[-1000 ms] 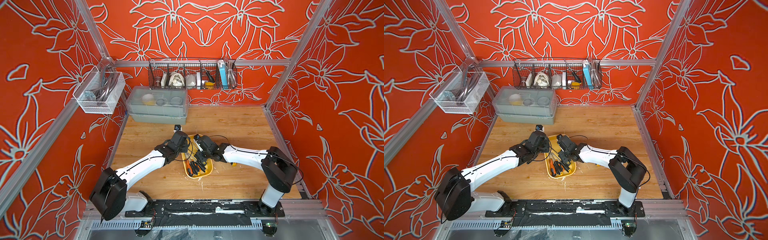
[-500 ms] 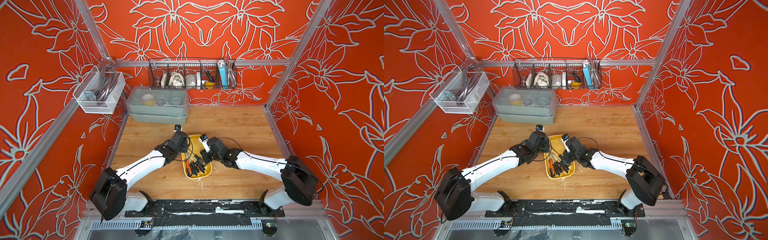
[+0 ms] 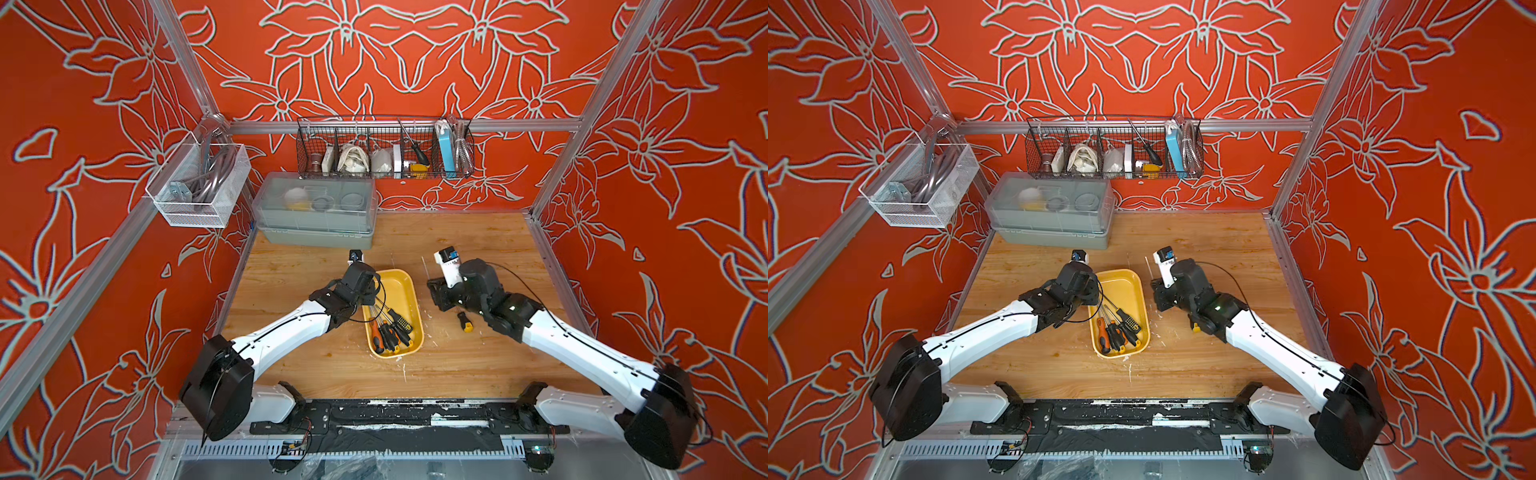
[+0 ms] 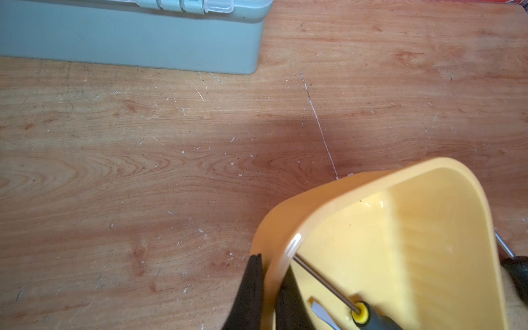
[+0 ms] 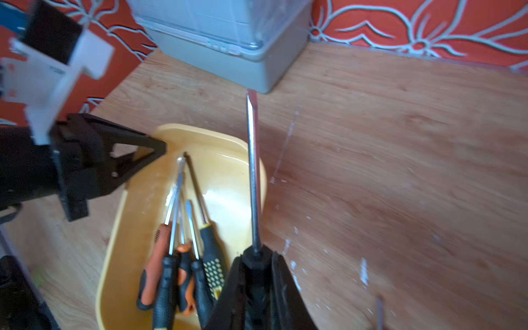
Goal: Take out the screwdriver from the storage box
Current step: Pick up the screwdriver from the storage box, then place the screwdriver at the center of the board.
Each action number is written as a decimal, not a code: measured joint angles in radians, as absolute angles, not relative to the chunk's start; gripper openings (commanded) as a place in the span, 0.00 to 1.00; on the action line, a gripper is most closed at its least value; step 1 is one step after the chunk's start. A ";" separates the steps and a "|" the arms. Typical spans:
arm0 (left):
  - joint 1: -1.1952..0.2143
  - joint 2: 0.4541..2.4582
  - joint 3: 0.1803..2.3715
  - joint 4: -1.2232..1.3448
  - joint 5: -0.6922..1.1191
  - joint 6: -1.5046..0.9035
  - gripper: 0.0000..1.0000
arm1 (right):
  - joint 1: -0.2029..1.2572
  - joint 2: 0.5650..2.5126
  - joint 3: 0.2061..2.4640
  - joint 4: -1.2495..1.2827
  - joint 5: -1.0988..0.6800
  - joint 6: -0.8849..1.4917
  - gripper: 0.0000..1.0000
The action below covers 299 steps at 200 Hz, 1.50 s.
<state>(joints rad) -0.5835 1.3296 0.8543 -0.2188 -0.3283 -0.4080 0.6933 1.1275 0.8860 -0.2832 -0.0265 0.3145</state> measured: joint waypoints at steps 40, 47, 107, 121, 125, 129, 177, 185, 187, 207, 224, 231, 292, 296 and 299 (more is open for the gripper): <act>-0.583 1.330 0.854 -0.219 -0.328 -0.408 0.00 | 0.510 1.117 0.916 -0.499 -0.009 0.294 0.00; -0.583 1.330 0.854 -0.219 -0.328 -0.408 0.00 | 0.476 1.118 0.911 -0.517 -0.009 0.295 0.00; -0.583 1.330 0.854 -0.223 -0.328 -0.408 0.00 | 0.311 1.243 0.865 -0.576 -0.039 0.284 0.00; -0.583 1.332 0.854 -0.223 -0.328 -0.408 0.00 | 0.285 1.283 0.857 -0.574 -0.061 0.280 0.00; -0.583 1.332 0.854 -0.223 -0.328 -0.408 0.00 | 0.280 1.292 0.856 -0.573 -0.066 0.279 0.00; -0.583 1.332 0.854 -0.223 -0.328 -0.408 0.00 | 0.274 1.306 0.856 -0.571 -0.073 0.278 0.00; -0.583 1.332 0.854 -0.223 -0.328 -0.408 0.00 | 0.244 1.412 0.852 -0.519 -0.147 0.276 0.00; -0.583 1.332 0.854 -0.223 -0.328 -0.408 0.00 | 0.244 1.423 0.846 -0.505 -0.160 0.279 0.00; -0.583 1.332 0.854 -0.223 -0.328 -0.408 0.00 | 0.244 1.426 0.844 -0.501 -0.162 0.280 0.00; -0.583 1.332 0.854 -0.223 -0.328 -0.408 0.00 | 0.243 1.448 0.823 -0.479 -0.193 0.288 0.00; -0.583 1.332 0.854 -0.223 -0.328 -0.408 0.00 | 0.242 1.468 0.821 -0.472 -0.211 0.295 0.00; -0.583 1.333 0.854 -0.223 -0.328 -0.408 0.00 | 0.242 1.475 0.821 -0.468 -0.214 0.297 0.00; -0.583 1.332 0.854 -0.223 -0.328 -0.408 0.00 | 0.242 1.516 0.823 -0.467 -0.221 0.303 0.00; -0.583 1.332 0.854 -0.222 -0.328 -0.408 0.00 | 0.242 1.518 0.824 -0.467 -0.221 0.303 0.00; -0.583 1.332 0.854 -0.223 -0.328 -0.408 0.00 | 0.242 1.519 0.824 -0.468 -0.221 0.303 0.00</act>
